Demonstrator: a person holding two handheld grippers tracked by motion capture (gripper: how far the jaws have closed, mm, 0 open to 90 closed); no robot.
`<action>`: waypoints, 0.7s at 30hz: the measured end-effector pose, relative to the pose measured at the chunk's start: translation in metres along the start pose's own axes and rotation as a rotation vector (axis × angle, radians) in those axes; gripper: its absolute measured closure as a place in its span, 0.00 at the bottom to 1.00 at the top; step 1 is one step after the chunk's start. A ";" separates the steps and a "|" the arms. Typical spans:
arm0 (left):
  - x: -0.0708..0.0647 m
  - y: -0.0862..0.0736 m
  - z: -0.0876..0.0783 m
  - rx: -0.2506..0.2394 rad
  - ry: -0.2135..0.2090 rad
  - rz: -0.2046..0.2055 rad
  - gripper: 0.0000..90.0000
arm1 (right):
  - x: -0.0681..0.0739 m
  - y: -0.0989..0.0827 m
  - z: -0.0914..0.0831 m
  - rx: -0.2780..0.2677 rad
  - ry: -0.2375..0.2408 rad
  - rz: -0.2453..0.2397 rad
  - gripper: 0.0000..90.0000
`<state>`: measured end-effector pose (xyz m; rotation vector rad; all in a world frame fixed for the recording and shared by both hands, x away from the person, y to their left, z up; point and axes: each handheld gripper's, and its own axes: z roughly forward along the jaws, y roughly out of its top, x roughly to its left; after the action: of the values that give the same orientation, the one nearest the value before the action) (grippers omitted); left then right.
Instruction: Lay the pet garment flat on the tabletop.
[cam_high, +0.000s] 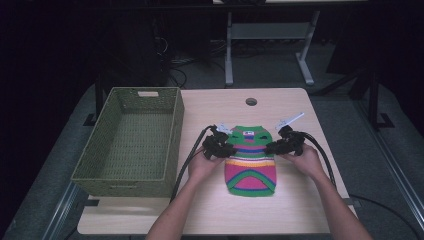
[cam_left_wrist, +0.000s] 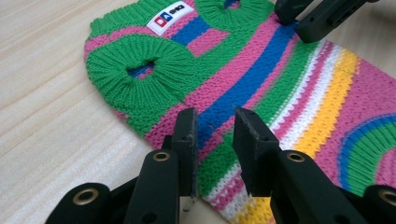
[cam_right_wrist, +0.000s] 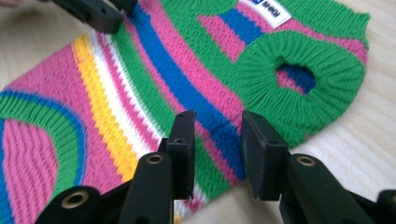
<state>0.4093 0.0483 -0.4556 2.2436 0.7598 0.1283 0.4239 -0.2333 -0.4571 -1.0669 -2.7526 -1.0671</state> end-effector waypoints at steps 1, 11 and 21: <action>-0.001 0.000 -0.001 -0.002 -0.003 0.003 0.77 | 0.002 -0.001 -0.002 -0.001 0.001 -0.012 0.73; -0.014 -0.004 -0.002 0.008 -0.016 0.027 0.80 | 0.018 -0.008 -0.004 0.003 0.016 -0.056 0.76; -0.011 -0.005 0.005 0.042 -0.012 0.018 0.80 | 0.014 -0.009 0.002 0.010 0.015 -0.038 0.77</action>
<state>0.3994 0.0418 -0.4616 2.2893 0.7425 0.1090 0.4082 -0.2283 -0.4604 -1.0055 -2.7746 -1.0597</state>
